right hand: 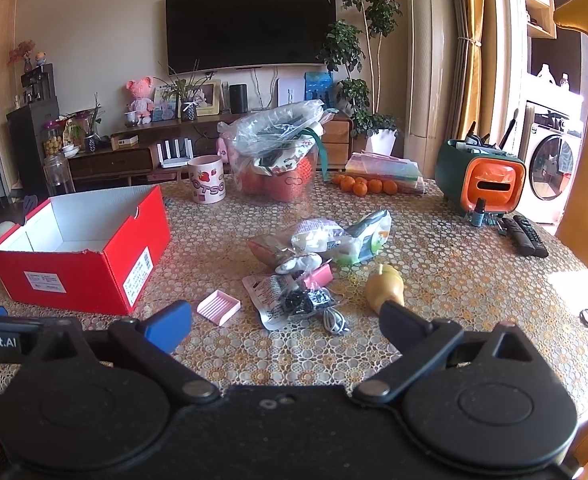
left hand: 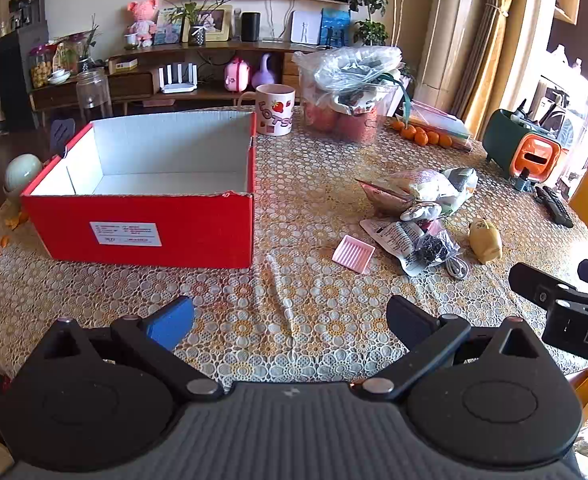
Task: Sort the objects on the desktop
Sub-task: 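Grasp the yellow cat figurine with the right tool while the left tool grasps the pink dish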
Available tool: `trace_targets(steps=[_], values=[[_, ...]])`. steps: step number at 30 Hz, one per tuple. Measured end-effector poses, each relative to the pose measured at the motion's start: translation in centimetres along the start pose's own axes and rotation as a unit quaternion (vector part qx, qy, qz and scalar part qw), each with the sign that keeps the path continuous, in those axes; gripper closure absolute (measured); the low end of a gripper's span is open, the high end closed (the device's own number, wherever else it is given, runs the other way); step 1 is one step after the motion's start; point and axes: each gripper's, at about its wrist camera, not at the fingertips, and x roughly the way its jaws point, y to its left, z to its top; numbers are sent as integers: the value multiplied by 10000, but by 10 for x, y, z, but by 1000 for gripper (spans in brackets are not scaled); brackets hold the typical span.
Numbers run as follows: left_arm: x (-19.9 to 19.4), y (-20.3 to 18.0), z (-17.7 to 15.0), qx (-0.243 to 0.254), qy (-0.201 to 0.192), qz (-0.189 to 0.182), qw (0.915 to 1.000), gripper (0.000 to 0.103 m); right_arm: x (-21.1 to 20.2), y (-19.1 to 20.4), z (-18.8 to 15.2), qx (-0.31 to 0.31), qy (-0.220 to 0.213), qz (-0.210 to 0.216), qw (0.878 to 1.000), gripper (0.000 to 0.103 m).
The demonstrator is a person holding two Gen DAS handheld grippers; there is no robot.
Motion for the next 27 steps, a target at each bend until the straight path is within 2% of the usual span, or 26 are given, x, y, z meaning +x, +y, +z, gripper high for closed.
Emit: trace_targets(steps=[8,13,20,27], values=[[36,-29,14,621,6,-364,9974,0,30,-35,7,-24,121,-226,9997,3],[65,-43,20,925,-105,-295,9952,0,56,-56,9,-155,216,-369,9990,4],[118,-56,26,1203,114,-427,9918,0,99,-80,7,-295,413,-501,9975,6],[161,-68,27,1566,135,-441,9866,0,142,-100,5,-223,671,-624,9955,12]])
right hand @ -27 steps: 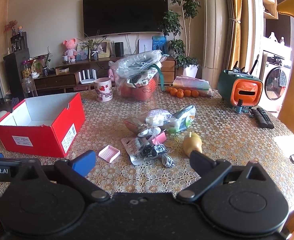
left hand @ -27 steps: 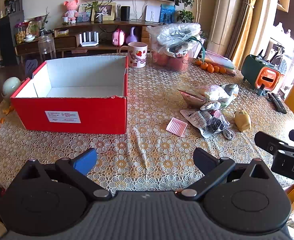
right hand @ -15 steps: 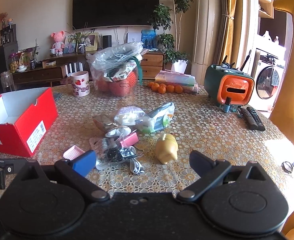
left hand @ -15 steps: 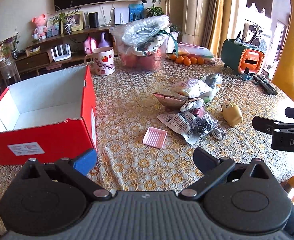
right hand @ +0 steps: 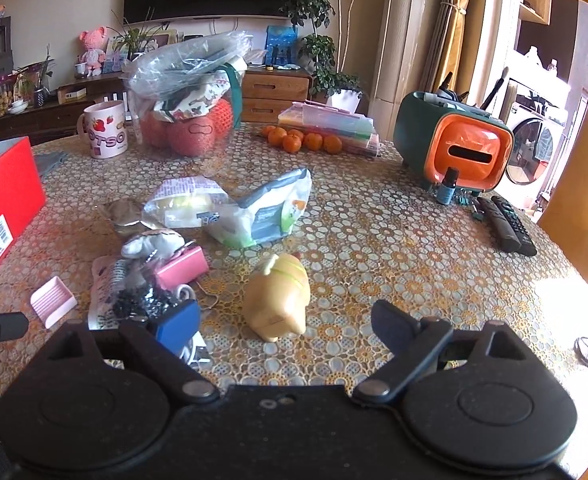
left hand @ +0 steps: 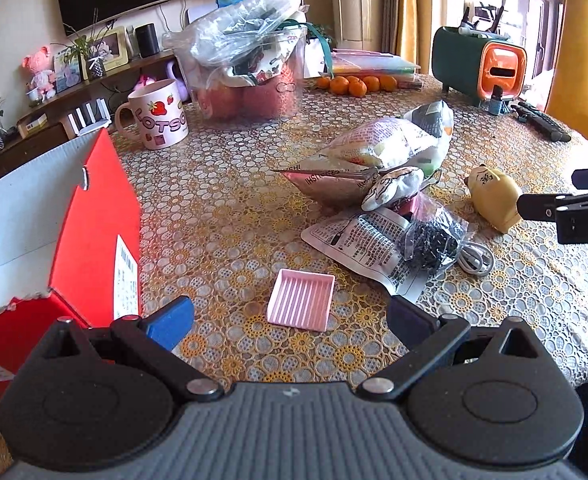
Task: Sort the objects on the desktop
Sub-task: 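Grasp the yellow cat figurine with the right tool while the left tool grasps the pink dish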
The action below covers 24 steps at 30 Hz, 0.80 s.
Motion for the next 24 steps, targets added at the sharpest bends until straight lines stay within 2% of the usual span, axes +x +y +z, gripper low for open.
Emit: trace_targets(steps=[5,11,18,23,24], values=[[27,-2,1,110,152,-46,9998,1,22,-5,5,76,150,15,9999,14],[44,5,0,-11,319,-49,9995,1,41,-5,6,128,299,50,9995,19],[50,7,2,-108,351,-118,9993,13,53,-4,8,139,396,80,9991,25],[49,6,3,-118,332,-201,9992,27,58,-4,9,183,454,86,9988,33],[48,5,3,-117,326,-241,9991,32,59,-4,9,194,463,88,9987,33]])
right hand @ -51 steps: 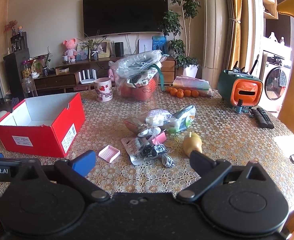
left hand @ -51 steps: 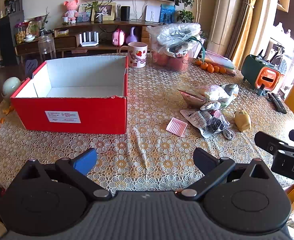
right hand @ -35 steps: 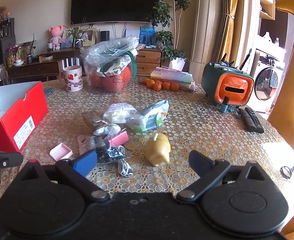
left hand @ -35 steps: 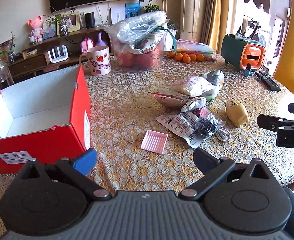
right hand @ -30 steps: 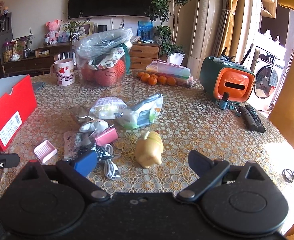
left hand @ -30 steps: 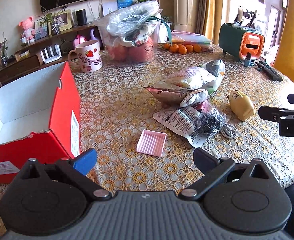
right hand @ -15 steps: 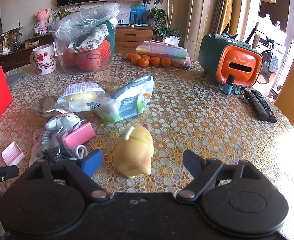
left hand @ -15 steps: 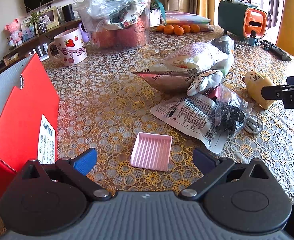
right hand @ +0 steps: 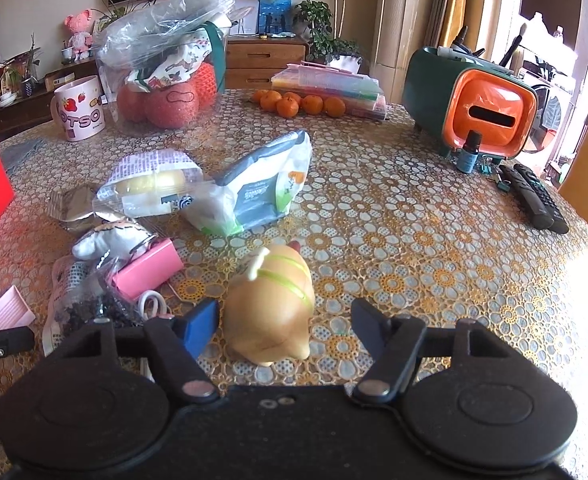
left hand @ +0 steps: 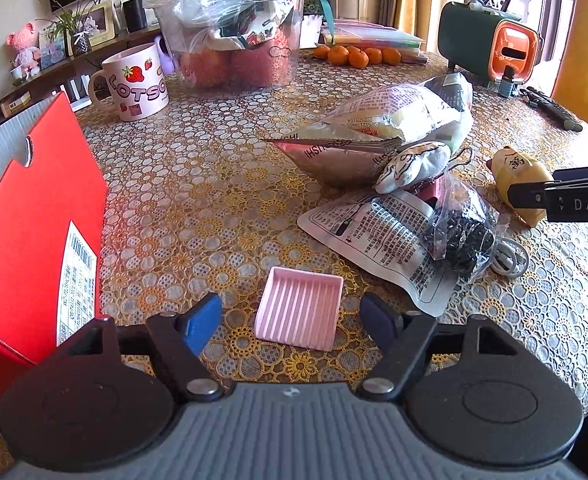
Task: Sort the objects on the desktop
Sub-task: 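Grasp the yellow cat figurine with the right tool while the left tool grasps the pink dish, then carry the figurine and pink dish over the red shoebox with both tools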
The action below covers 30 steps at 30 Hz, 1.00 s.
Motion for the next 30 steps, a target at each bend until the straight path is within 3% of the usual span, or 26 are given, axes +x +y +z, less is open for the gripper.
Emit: trace_targets(steps=[3,8,11,22,30], values=[[-2,-1,0,-5,10,-138,9999,45,1,1,0,1,9,-14,10000,38],[-3,-4,-1,29,-22,-137,9999,51,2,3,0,-23,37,-34,10000,46],[-3,-4,0,-3,-13,-183,9998,63,2,4,0,-43,43,-77,10000,53],[-10,-1,0,-204,26,-64,9998,64,-12,4,3,19,-29,-146,9999,58],[-40,2,-1,-406,-145,-91,9990,64,-43,12,2,-71,-120,0,9999,58]])
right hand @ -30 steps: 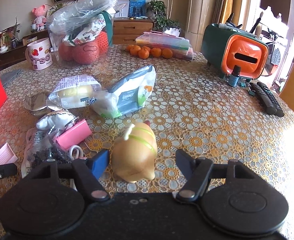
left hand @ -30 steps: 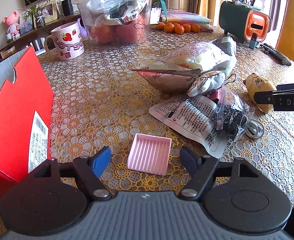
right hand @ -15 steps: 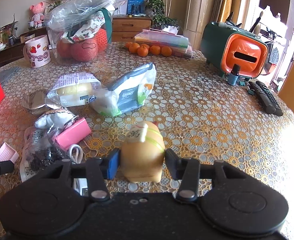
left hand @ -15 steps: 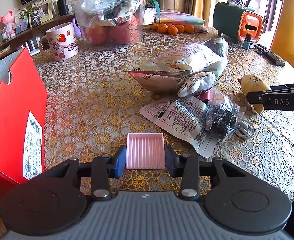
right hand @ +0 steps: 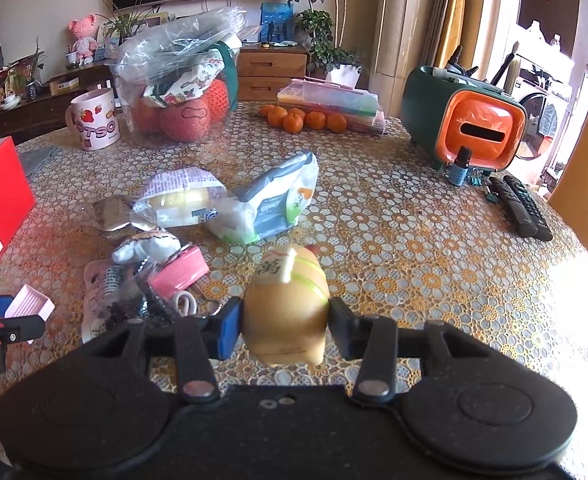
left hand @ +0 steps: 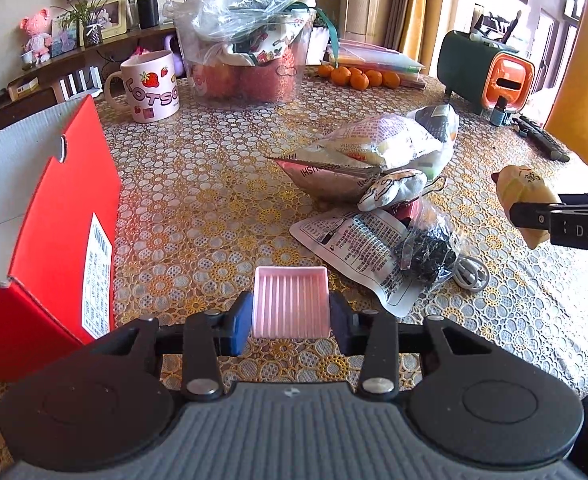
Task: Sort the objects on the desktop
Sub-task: 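Carry the figurine and pink dish over the red shoebox with both tools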
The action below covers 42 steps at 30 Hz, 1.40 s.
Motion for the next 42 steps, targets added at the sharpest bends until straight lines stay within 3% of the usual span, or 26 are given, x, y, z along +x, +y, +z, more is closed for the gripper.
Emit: trace_targets(steps=[12,19,33,42], values=[[-63,10,6,-331,-138,57,9993,64,-59,29,3,-376,-193,353,9985,58],[-95,24,8,-428,-112,195,9988,64,-87,53,13,-461,-45,776,9959,58],[-157,82,15,-761,-270,305,9963,63,-128,128,47,-961,51,1768,9795,58],[-181,133,30,-983,-531,710,9912,63,-135,187,80,-1279,-47,2278,9653,58]])
